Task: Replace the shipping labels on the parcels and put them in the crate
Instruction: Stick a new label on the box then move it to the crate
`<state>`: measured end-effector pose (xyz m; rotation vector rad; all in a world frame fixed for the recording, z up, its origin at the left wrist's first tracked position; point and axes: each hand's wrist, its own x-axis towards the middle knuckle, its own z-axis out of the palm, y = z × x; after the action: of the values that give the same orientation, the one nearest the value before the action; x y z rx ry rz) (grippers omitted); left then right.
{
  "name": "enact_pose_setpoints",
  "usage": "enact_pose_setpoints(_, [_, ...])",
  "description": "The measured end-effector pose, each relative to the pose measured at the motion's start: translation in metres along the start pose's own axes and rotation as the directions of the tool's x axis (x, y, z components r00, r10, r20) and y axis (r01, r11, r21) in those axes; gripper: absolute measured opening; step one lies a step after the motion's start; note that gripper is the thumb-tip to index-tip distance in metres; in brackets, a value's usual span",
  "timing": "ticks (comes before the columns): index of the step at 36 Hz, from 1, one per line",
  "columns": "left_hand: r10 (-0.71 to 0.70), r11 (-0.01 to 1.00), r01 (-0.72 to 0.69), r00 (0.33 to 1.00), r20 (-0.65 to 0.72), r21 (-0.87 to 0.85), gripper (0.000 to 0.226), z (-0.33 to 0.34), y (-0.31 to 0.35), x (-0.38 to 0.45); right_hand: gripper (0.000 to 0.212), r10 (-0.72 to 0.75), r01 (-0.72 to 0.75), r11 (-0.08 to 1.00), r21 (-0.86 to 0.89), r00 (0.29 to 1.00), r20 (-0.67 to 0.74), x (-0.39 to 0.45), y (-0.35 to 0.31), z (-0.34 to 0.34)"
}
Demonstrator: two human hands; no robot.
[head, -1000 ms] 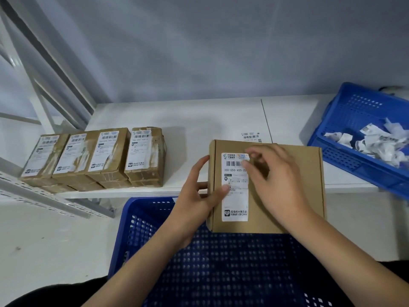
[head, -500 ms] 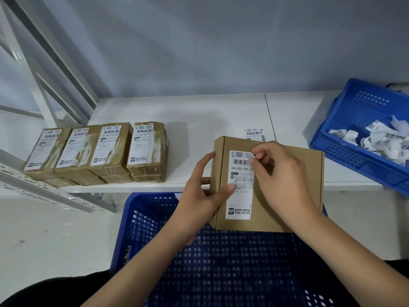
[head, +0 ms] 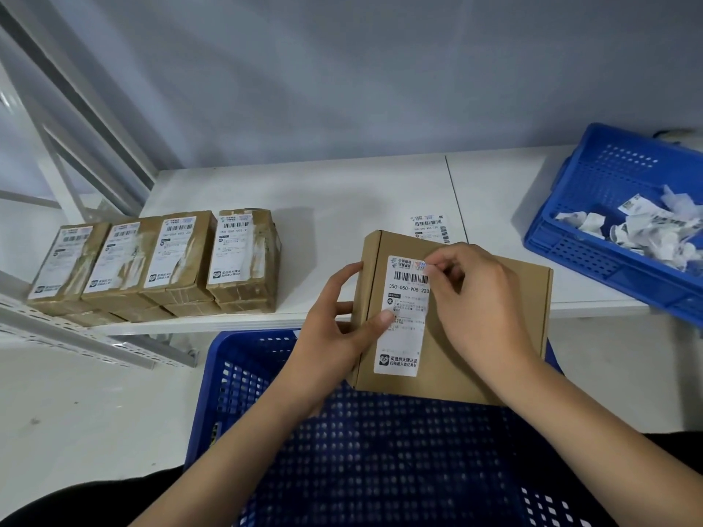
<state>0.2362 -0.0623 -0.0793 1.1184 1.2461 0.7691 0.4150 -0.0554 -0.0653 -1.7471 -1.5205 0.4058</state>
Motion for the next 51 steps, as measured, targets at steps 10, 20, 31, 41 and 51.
enact_pose_setpoints(10, [-0.019, 1.000, 0.019, 1.000, -0.015, -0.011, 0.063, 0.003, -0.002, -0.001, 0.008, -0.028, 0.028, 1.000, -0.014, 1.000, -0.011, -0.001, 0.001, 0.004])
enact_pose_setpoints(20, [-0.022, 0.999, 0.021, 1.000, -0.014, -0.042, 0.064, 0.000, 0.001, 0.000, 0.009, -0.123, 0.123, 0.992, -0.035, 0.992, -0.019, -0.006, -0.001, 0.007])
enact_pose_setpoints(31, [0.007, 0.999, -0.008, 1.000, -0.016, -0.043, 0.060, -0.001, 0.005, -0.003, 0.021, -0.155, 0.154, 0.988, -0.034, 0.986, -0.055, -0.006, -0.007, -0.001])
enact_pose_setpoints(41, [0.016, 1.000, -0.017, 0.999, -0.031, -0.022, 0.067, -0.003, 0.002, -0.002, 0.036, -0.151, 0.152, 0.988, -0.012, 0.985, 0.082, -0.001, -0.004, -0.001])
enact_pose_setpoints(51, [0.030, 1.000, -0.030, 0.999, -0.028, 0.010, 0.067, -0.002, 0.000, -0.004, 0.007, -0.224, 0.224, 0.974, 0.014, 0.974, -0.037, 0.000, 0.002, 0.006])
